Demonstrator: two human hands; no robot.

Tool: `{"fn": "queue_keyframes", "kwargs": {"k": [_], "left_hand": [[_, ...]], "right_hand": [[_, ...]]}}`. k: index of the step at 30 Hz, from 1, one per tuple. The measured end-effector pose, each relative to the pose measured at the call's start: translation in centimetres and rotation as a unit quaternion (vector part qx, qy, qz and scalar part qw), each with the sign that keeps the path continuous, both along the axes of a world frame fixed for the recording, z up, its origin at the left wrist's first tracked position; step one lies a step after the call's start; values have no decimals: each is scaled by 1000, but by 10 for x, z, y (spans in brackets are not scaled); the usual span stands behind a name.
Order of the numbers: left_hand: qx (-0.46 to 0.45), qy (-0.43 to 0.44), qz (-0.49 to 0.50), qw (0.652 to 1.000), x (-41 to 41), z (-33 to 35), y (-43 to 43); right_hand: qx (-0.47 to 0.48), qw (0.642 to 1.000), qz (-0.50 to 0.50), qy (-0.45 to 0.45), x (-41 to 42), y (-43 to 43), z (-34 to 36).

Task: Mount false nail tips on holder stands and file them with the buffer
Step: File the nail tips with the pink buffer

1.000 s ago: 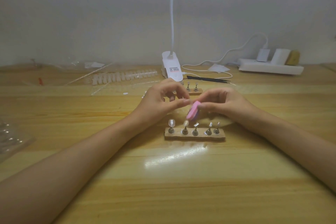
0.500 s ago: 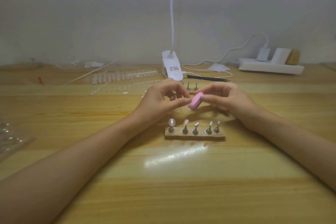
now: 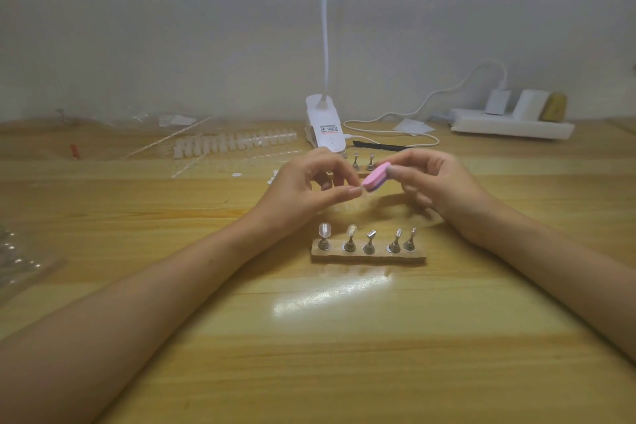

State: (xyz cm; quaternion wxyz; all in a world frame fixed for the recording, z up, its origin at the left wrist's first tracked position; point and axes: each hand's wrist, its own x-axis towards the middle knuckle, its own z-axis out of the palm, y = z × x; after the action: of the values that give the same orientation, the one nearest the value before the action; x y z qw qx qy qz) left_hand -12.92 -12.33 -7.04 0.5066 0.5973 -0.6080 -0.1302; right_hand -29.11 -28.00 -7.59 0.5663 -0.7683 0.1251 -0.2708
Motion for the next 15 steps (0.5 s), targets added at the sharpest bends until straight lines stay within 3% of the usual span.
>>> {"fn": "queue_keyframes", "kwargs": {"k": [4, 7, 11, 15], "left_hand": [[-6, 3, 8, 1000, 1, 0, 0], [-1, 2, 3, 1000, 0, 0, 0], [-3, 8, 15, 1000, 1, 1, -1], [-3, 2, 12, 1000, 0, 1, 0]], "right_hand": [[-26, 996, 70, 39, 0, 5, -1], [3, 1000, 12, -6, -1, -1, 0], [-12, 995, 87, 37, -1, 5, -1], [-5, 1000, 11, 16, -1, 1, 2]]}}
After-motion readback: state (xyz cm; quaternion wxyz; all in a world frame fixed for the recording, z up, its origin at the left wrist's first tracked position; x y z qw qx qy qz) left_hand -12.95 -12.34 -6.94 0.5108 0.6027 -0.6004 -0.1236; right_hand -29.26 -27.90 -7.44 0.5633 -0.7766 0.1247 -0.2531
